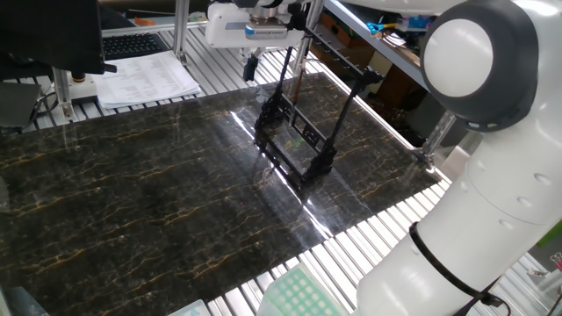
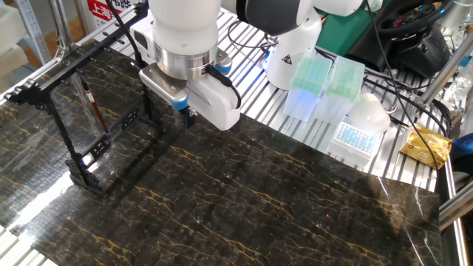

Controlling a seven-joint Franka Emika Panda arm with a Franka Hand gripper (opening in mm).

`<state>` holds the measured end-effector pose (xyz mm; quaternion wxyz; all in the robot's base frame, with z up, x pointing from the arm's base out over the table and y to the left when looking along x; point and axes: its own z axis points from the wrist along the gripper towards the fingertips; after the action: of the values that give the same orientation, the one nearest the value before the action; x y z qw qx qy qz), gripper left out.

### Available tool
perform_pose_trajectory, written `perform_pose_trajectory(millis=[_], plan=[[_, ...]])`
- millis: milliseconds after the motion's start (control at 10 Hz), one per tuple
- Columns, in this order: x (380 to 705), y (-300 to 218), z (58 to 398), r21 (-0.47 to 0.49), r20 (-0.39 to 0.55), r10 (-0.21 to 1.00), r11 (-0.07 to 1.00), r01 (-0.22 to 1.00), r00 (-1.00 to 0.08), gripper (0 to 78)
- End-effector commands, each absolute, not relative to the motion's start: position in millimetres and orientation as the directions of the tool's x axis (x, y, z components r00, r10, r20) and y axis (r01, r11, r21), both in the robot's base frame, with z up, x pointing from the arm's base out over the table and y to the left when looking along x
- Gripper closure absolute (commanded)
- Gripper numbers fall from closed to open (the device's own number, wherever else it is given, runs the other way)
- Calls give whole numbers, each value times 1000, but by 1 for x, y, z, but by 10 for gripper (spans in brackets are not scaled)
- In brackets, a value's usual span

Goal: Place the brush on the pen rack

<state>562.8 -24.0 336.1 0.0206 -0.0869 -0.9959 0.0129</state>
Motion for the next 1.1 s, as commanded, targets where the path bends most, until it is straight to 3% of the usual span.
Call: perform_pose_trajectory(millis=[100,1100], plan=[[550,14,336,7,119,-107,994,-107,-987,764],[543,11,348,15,110,-113,994,-112,-987,764]])
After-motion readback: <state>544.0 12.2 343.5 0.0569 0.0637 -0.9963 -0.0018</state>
